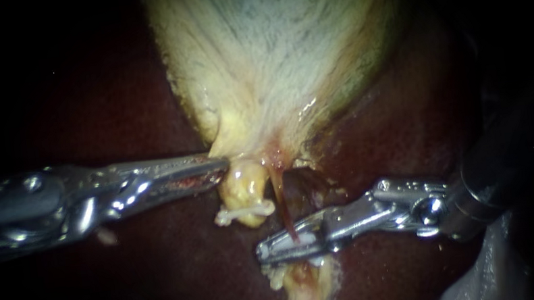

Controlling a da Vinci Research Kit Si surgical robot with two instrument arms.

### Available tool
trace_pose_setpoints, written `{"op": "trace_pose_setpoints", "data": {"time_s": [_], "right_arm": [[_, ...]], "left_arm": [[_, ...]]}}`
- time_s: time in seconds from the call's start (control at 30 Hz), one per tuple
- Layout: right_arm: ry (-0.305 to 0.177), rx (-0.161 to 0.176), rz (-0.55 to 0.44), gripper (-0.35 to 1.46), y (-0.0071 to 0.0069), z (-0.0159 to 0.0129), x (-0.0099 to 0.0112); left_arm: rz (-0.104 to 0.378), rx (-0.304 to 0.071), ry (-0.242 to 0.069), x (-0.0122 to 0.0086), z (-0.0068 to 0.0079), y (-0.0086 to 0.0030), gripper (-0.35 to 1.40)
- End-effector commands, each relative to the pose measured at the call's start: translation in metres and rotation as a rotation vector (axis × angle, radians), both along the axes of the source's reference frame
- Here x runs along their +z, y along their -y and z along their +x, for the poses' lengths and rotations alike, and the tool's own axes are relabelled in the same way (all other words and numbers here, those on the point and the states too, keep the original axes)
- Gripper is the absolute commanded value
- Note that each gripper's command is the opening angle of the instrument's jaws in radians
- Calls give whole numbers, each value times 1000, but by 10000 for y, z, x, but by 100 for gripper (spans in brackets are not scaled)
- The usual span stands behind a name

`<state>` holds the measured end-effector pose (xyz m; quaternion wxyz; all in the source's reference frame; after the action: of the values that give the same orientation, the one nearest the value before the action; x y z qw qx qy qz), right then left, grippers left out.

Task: Going back second clip right tube

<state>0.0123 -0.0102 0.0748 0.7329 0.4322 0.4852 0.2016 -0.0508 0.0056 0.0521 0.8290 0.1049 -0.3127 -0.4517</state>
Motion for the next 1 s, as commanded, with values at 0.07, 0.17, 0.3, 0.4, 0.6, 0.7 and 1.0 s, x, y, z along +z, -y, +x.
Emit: {"op": "trace_pose_setpoints", "data": {"time_s": [0.07,0.17,0.3,0.4,0.6,0.7,1.0], "right_arm": [[0,0,0,-35,0,0,0],[0,-1,0,-35,0,-1,-1],[-6,0,2,10,1,-2,-2],[-39,-16,-55,41,5,-4,-5],[-72,9,-202,58,10,-17,-13],[-68,38,-256,60,10,-31,-14],[-93,39,-345,60,0,-81,-25]], "left_arm": [[0,0,1,0,0,0,-35],[0,0,1,-1,0,0,-35],[0,0,1,-1,0,0,-35],[0,0,1,-1,1,0,-35],[0,1,1,-1,2,0,-35],[0,1,1,-1,2,0,-35],[0,2,1,-1,3,0,-35]]}}
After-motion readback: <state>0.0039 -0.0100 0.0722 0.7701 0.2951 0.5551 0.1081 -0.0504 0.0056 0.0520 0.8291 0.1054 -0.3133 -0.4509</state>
